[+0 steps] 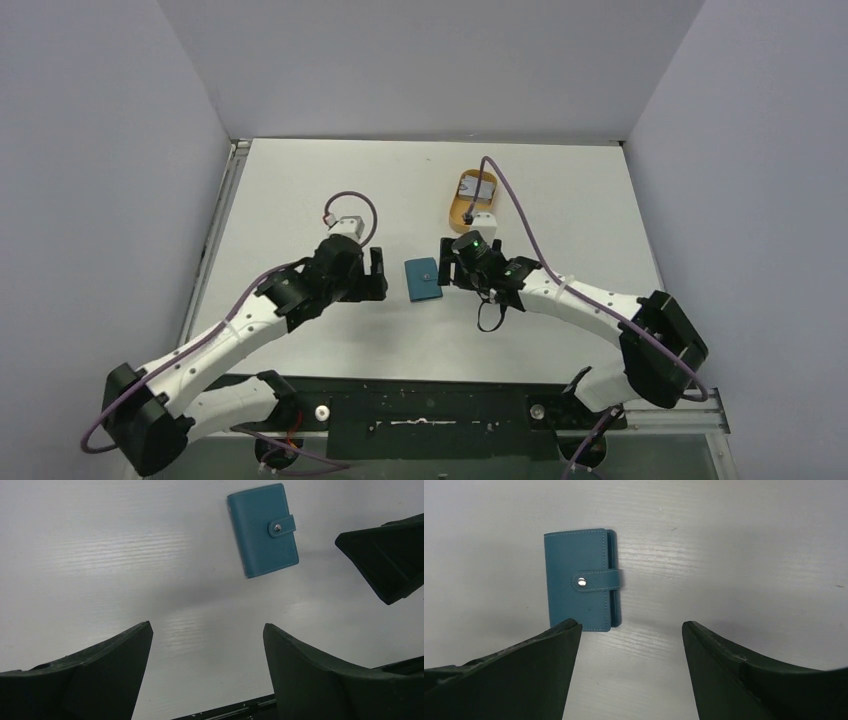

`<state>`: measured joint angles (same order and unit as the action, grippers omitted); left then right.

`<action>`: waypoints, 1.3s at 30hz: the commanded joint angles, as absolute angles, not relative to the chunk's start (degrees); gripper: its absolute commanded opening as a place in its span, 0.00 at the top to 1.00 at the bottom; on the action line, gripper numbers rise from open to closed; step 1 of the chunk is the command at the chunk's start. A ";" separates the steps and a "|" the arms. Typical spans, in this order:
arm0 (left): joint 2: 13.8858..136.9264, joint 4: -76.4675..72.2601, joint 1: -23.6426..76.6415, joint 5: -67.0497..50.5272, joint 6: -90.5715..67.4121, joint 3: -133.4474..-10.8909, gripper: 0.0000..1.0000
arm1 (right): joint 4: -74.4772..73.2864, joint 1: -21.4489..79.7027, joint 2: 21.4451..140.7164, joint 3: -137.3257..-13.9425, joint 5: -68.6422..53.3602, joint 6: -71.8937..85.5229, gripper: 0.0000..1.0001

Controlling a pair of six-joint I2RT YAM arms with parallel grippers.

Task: Put the credit cards into the card holder
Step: Move the card holder to the center of the board.

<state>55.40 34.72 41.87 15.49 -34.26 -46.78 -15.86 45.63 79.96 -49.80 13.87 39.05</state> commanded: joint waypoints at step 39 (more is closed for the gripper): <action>98.24 2.16 41.45 -8.78 -50.20 -48.10 0.68 | -2.14 45.39 93.58 -44.73 2.63 45.83 0.62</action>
<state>97.21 5.74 38.81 -8.78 -50.37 -49.19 -3.51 44.10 96.40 -48.73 2.55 44.47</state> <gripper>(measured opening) 0.345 0.397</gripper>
